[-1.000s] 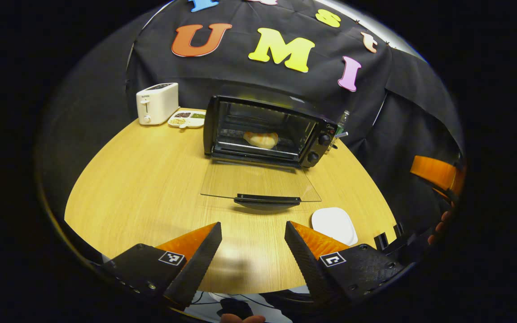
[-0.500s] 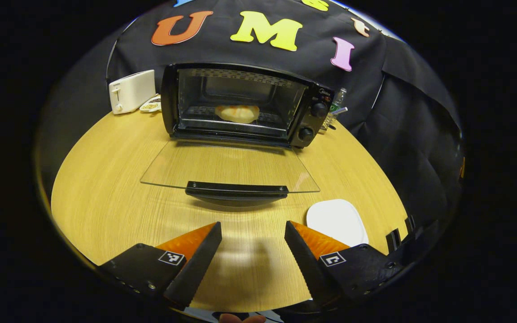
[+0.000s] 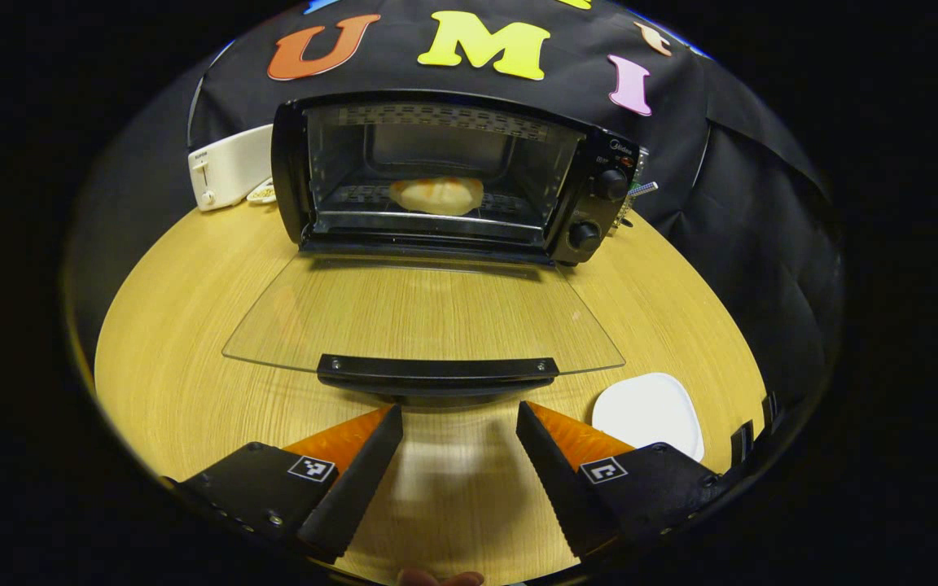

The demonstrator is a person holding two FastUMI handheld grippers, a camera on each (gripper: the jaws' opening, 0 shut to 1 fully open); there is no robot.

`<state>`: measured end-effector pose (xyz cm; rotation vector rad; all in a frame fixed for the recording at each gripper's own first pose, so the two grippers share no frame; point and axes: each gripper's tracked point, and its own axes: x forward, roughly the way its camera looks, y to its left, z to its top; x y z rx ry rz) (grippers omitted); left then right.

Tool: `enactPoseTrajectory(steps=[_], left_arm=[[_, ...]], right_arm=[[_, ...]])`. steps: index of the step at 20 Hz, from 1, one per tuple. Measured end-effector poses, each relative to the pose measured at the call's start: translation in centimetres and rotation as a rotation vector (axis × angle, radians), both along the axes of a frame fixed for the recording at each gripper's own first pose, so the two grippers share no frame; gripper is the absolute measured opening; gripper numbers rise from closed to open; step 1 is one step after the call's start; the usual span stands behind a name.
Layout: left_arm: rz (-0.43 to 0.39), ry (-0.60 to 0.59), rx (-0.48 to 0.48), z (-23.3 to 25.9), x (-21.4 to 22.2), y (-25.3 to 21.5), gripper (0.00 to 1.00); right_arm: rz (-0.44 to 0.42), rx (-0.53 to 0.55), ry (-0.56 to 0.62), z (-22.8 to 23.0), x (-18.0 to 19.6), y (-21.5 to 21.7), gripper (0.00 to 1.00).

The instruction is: Open the electric oven with the left hand, put the food in, and close the electric oven.

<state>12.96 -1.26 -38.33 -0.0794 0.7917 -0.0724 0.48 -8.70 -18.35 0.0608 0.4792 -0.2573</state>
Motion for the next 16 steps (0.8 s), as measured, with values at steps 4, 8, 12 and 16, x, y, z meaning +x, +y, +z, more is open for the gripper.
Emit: enactPoseTrajectory(steps=[4, 8, 12, 16], left_arm=[[0.011, -0.046, 0.005, 2.0, 0.5, 0.1, 0.93], [-0.025, -0.188, 0.038, 7.9, 2.5, 0.1, 0.94], [-0.025, -0.305, 0.009, 14.9, 3.3, 1.0, 0.94], [-0.005, -0.443, -0.018, 23.6, 3.3, 2.6, 0.94]], right_arm=[[0.053, 0.006, -0.011, 0.5, 0.4, 1.1, 0.97], [0.077, 0.044, -0.033, 1.4, 1.3, 2.0, 0.97], [0.091, 0.048, -0.08, 3.4, 2.1, 2.6, 0.97], [0.1, 0.04, -0.153, 6.4, 3.2, 3.3, 0.97]])
